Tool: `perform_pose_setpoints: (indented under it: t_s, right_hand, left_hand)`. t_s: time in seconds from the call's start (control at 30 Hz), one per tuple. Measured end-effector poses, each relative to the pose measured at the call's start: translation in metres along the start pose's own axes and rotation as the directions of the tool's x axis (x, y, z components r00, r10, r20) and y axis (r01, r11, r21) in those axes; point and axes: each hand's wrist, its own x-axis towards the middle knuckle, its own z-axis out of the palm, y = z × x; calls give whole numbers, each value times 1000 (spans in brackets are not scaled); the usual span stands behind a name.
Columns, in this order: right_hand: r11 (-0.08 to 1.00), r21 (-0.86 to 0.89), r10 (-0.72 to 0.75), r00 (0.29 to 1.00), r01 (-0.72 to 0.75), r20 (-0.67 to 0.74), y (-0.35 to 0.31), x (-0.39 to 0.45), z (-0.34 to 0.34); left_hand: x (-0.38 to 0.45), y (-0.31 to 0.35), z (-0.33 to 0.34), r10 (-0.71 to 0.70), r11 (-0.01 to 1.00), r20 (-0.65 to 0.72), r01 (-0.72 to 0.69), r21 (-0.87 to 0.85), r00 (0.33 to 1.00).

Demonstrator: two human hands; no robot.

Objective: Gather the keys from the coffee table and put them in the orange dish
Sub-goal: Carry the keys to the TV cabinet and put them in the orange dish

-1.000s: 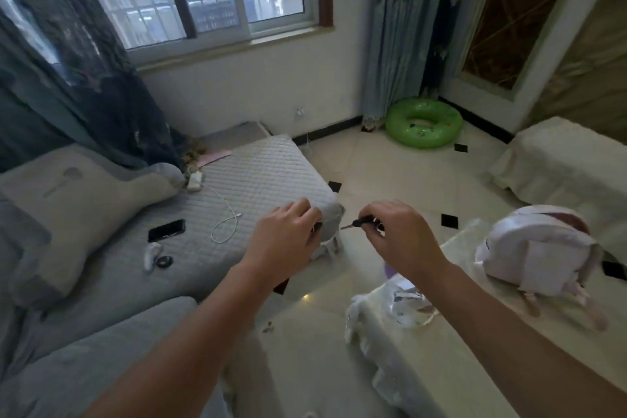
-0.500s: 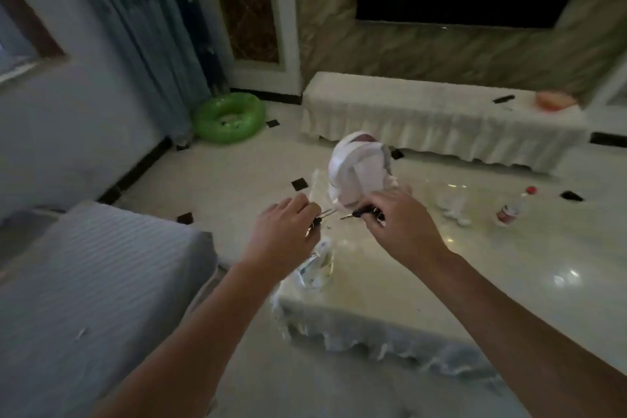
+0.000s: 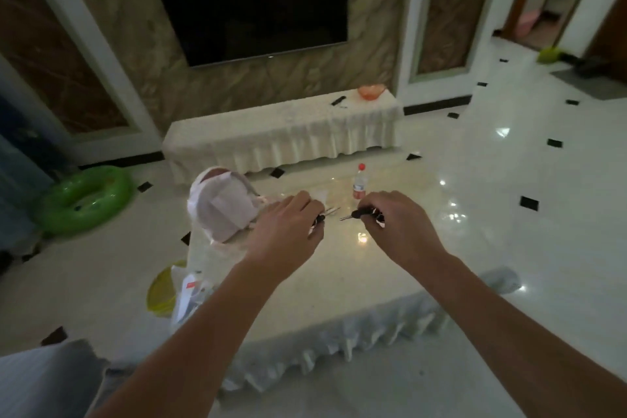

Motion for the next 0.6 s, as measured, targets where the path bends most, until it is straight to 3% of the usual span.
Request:
perform_pose_setpoints:
  t_s: [0.27,0.6]
  right_hand:
    - [975,-65,202,968,-213,-148,112,-52,-94]
    - [826,-178,469,827,-535,-309,228,-120,-178]
  left_hand:
    - [90,127,54,252,965,39,-248,-79,967]
    - [183,269,146,554,803,20,-527,-279,832]
